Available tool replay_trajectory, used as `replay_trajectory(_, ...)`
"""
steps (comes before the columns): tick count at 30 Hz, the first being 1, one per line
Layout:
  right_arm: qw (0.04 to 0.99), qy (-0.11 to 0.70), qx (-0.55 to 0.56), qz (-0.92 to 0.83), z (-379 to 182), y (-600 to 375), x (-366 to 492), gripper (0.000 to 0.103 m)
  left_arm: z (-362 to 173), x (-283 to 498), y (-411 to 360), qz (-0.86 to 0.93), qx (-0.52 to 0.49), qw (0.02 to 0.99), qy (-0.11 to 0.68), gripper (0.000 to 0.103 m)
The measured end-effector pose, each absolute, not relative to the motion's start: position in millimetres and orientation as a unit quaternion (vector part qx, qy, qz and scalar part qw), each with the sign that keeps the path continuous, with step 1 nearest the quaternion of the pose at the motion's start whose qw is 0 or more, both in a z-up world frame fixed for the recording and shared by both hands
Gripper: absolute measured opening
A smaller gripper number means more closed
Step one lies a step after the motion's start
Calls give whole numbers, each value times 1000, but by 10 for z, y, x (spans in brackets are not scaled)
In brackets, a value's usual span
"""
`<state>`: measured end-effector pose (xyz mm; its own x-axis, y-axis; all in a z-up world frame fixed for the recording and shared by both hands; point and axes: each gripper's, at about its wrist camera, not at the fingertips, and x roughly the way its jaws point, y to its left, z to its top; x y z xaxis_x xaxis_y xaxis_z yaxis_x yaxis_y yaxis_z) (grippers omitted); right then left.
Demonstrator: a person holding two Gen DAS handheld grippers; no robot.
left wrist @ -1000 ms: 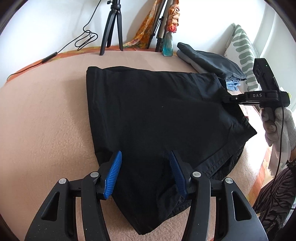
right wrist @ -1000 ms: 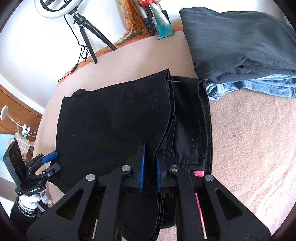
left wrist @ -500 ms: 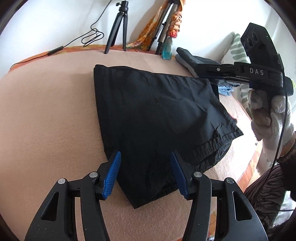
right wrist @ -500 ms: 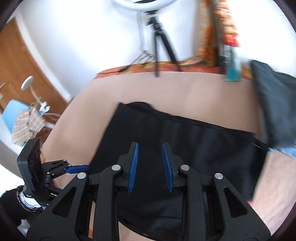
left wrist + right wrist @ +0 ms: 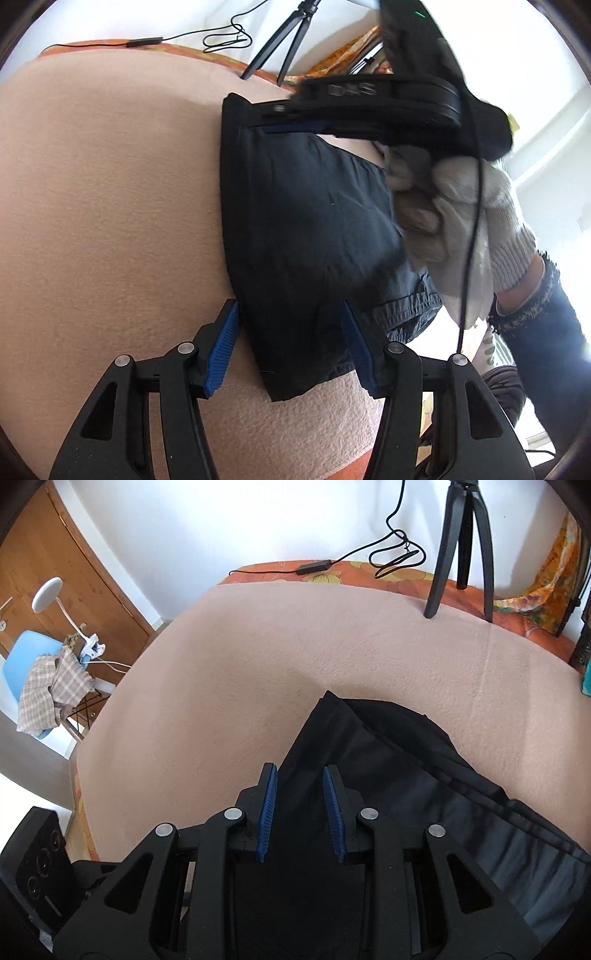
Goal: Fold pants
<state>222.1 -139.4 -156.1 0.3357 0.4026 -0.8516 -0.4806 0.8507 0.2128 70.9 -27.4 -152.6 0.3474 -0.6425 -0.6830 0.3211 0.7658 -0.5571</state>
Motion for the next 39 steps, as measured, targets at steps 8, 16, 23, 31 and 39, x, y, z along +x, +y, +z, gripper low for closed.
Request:
replay_trajectory(8,806,539,-58,240,-1804,-1198,2481,28,-1562,691,-238,-316,-210,782,495,55)
replay_trajectory(16,794,566,-35,220,-1734,-1200,2584,30,-1514,575,-251,-332,-228,782,475,53)
replay_trajectory(23,756,619,-36,212,-1620,-1203,2411,45,-1368,527,-310,-350,-212,795,447,53)
replay_trajectory(31,716,666,-54,203,-1675,-1055,2131,45,-1311,546,-395,-357,-185,807,434,53)
replay_trajectory(39,721,663,-105,171,-1819,-906,2125,41,-1304,507,-434,-362,-166,809,433,53)
